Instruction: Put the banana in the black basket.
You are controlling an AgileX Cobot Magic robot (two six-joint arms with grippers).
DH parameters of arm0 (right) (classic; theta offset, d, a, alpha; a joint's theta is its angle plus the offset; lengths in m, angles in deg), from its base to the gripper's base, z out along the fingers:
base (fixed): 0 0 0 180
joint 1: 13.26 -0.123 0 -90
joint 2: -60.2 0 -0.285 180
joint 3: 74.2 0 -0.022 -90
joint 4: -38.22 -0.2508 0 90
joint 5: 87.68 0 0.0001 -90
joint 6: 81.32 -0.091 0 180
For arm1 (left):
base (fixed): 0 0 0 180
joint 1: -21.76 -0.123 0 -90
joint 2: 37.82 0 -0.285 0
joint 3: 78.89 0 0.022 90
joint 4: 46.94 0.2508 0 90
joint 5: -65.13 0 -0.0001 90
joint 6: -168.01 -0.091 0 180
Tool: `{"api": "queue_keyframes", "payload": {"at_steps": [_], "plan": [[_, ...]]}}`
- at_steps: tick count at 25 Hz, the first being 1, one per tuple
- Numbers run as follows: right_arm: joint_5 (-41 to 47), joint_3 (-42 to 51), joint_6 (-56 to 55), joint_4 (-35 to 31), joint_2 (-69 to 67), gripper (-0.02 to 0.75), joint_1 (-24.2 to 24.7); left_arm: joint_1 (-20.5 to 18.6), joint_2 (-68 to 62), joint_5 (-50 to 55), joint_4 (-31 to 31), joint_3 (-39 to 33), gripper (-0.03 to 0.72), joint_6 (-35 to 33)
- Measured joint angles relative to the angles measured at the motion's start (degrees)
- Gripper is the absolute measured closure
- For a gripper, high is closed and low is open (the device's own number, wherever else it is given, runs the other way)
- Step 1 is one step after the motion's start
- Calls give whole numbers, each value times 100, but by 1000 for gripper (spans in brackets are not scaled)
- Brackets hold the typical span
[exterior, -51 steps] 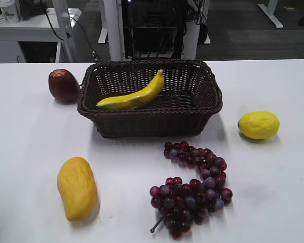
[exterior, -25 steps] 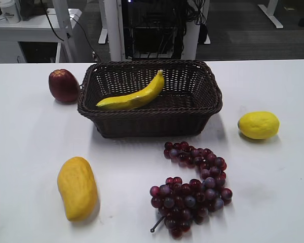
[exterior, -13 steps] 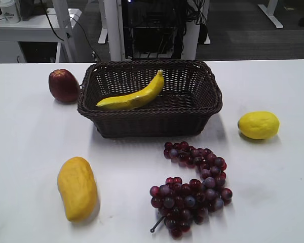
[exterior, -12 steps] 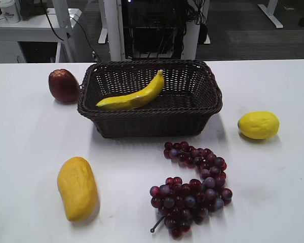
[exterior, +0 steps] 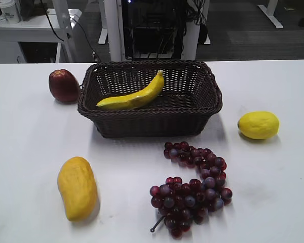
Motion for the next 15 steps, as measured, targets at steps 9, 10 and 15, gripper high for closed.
{"api": "queue_keyframes", "payload": {"at_steps": [9,10,15], "plan": [[0,0,0,0,0,298,0,0,0,0,-2,0,171,0],[0,0,0,0,0,298,0,0,0,0,-2,0,171,0],[0,0,0,0,0,298,0,0,0,0,-14,0,171,0]]}}
